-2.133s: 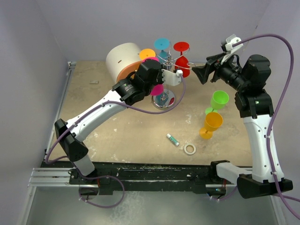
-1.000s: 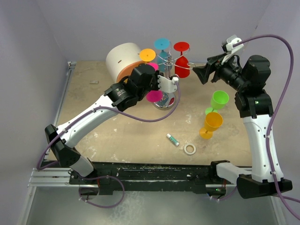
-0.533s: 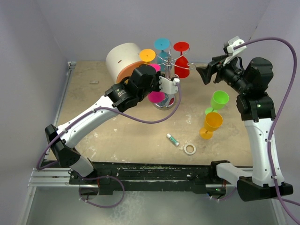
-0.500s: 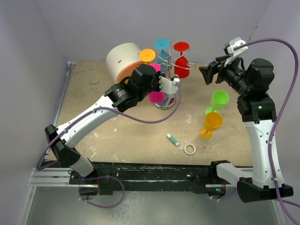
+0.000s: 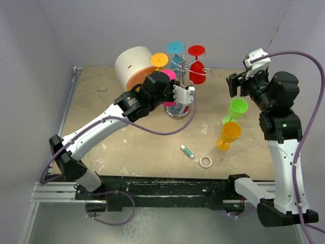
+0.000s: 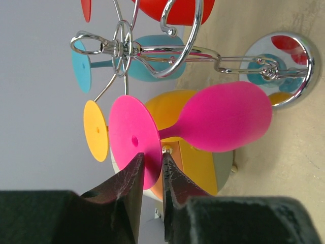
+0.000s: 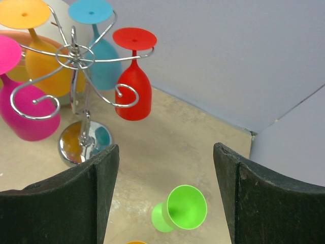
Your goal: Place the wine glass upside down on the wine glass rack
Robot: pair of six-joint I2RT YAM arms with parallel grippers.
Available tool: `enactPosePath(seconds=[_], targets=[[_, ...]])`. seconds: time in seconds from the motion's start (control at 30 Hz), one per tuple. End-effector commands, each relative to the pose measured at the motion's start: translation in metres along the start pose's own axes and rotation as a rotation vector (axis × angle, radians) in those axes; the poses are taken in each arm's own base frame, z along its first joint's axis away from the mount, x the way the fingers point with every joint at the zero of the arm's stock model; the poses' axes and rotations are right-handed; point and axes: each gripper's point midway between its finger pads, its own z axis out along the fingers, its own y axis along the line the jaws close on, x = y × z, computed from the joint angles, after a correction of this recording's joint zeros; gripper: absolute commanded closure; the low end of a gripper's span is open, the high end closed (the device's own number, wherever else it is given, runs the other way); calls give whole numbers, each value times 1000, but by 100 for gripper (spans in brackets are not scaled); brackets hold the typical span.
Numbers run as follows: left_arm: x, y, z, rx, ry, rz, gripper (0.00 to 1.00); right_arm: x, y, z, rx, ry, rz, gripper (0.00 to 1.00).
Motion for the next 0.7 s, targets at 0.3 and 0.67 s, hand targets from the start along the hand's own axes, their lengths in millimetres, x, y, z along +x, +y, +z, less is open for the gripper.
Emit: enactPosePath(seconds=[0.3,0.67], targets=[[-10,0,-23,19,-76,-95,50,39,-11,-5,44,148,-76,22],[-18,-4,-53,82,-145,-172,9,150,4,-34,-16,480,-54,23]])
